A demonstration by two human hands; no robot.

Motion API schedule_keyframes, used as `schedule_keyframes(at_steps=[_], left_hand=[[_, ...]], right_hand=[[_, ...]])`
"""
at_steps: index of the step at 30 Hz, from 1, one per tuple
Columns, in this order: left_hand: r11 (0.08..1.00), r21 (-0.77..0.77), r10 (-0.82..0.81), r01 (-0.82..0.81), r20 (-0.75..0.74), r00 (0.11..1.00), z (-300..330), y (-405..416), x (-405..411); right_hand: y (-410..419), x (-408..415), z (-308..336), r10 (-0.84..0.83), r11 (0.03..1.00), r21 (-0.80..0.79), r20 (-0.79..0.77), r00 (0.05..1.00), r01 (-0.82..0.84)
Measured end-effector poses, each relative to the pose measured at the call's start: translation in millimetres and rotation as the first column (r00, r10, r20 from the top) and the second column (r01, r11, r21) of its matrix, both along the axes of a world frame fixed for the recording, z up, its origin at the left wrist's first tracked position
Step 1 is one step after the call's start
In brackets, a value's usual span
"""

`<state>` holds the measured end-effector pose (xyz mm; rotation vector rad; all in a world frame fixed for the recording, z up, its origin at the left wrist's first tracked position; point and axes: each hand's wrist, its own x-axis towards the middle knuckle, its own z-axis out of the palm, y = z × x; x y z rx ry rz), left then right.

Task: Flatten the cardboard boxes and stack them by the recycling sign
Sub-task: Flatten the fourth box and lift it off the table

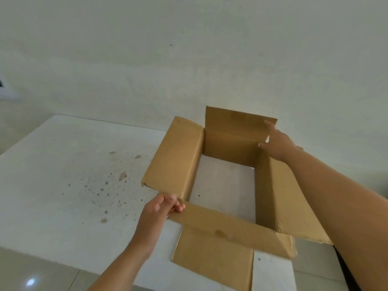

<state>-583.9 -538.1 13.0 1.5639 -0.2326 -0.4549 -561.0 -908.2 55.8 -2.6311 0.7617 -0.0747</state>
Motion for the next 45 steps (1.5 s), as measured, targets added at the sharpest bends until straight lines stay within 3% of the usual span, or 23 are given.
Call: schedule_keyframes(at_steps=[3, 7, 11, 16, 20, 24, 30, 35, 37, 40, 43, 45], left_hand=[[0.986, 0.122, -0.100, 0.113, -0.107, 0.989, -14, 14, -6], [0.970, 0.238, -0.015, 0.059, -0.182, 0.983, -27, 14, -13], [0.981, 0.170, -0.039, 0.096, -0.313, 0.949, -31, 6, -5], [0.962, 0.254, -0.059, 0.104, -0.179, 0.982, -23, -21, 14], [0.892, 0.448, -0.081, 0.057, 0.034, 0.996, -18, -46, 21], [0.803, 0.594, -0.137, -0.048, 0.263, 0.955, -17, -59, 26], [0.734, 0.678, -0.278, -0.046, 0.362, 0.890, -23, -65, 26], [0.669, 0.740, -0.347, -0.067, 0.391, 0.853, -36, -59, 34], [0.702, 0.711, -0.345, -0.037, 0.386, 0.856, -36, -59, 33], [0.764, 0.645, -0.310, -0.015, 0.386, 0.869, -29, -58, 30], [0.781, 0.624, -0.305, 0.011, 0.366, 0.879, -25, -57, 30], [0.786, 0.616, -0.320, 0.050, 0.337, 0.885, -25, -56, 31]], right_hand=[[-23, 7, -8, 0.062, 0.995, -0.069, -0.093, 0.994, -0.069], [-53, 22, -21, 0.138, 0.981, -0.112, -0.173, 0.975, -0.159], [-72, 35, -31, 0.183, 0.975, -0.087, -0.218, 0.959, -0.206], [-80, 40, -42, 0.209, 0.976, -0.010, -0.246, 0.946, -0.218], [-80, 40, -49, 0.207, 0.978, 0.019, -0.206, 0.957, -0.207], [-74, 34, -44, 0.218, 0.976, 0.035, -0.133, 0.967, -0.215], [-70, 1, -39, 0.133, 0.990, 0.035, 0.045, 0.990, -0.134], [-77, -39, -39, -0.014, 0.999, 0.046, 0.047, 0.999, 0.012], [-82, -61, -40, -0.136, 0.986, 0.099, 0.029, 0.990, 0.133], [-80, -105, -40, -0.345, 0.885, 0.277, -0.154, 0.926, 0.375], [-64, -150, -36, -0.397, 0.576, 0.555, -0.452, 0.799, 0.600], [-54, -168, -29, -0.350, 0.409, 0.722, -0.441, 0.826, 0.559]])
